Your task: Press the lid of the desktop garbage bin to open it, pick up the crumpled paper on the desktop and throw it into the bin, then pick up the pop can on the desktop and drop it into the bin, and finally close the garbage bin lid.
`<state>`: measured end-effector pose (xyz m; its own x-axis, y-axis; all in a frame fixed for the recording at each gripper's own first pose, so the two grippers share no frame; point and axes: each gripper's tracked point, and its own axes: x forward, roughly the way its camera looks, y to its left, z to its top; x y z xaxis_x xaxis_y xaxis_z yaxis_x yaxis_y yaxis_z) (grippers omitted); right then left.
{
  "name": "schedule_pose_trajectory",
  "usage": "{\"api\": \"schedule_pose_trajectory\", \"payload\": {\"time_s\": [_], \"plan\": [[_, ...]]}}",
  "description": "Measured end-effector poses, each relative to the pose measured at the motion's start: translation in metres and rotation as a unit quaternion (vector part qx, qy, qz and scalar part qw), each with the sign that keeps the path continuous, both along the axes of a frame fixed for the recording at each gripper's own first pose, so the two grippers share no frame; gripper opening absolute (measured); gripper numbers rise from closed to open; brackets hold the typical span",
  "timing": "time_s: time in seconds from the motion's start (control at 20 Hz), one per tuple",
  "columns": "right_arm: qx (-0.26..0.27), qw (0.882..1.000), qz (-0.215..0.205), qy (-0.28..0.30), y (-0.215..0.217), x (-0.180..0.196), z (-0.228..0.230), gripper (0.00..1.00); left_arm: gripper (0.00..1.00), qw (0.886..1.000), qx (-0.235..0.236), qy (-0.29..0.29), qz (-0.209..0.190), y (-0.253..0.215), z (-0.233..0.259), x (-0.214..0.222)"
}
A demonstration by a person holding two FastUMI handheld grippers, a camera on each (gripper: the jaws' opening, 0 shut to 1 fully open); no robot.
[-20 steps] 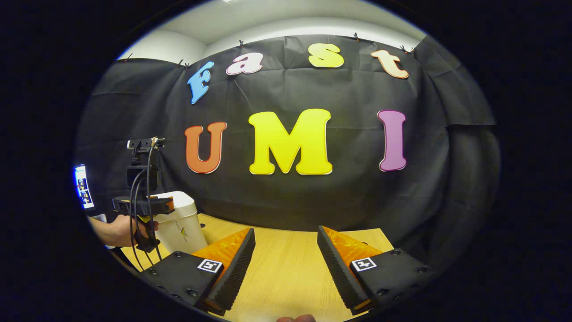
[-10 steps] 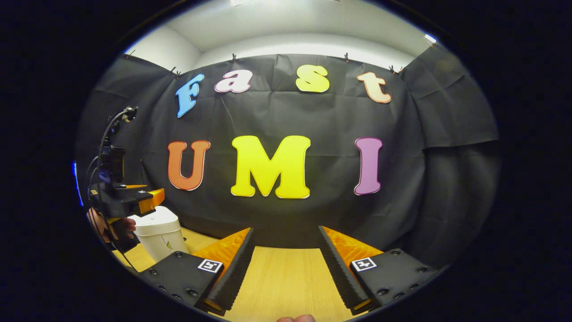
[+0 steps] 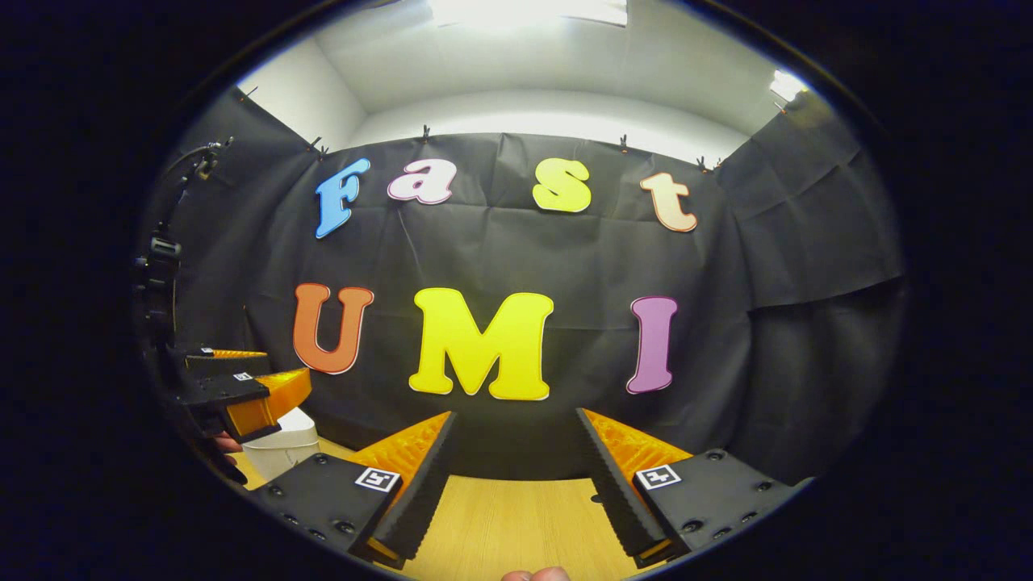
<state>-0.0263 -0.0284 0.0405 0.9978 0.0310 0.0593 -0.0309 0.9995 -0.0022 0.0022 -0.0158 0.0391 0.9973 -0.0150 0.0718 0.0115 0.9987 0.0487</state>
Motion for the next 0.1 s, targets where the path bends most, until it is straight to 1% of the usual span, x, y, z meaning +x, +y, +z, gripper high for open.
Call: {"api": "schedule_pose_trajectory", "payload": {"time_s": [0.1], "plan": [[0.001,1.000,-0.003,-0.003,0.0012,-0.0012,0.0002,0.90,0.90,1.000,0.002,-0.007,-0.003,-0.0046,0.0037,-0.0066]]}}
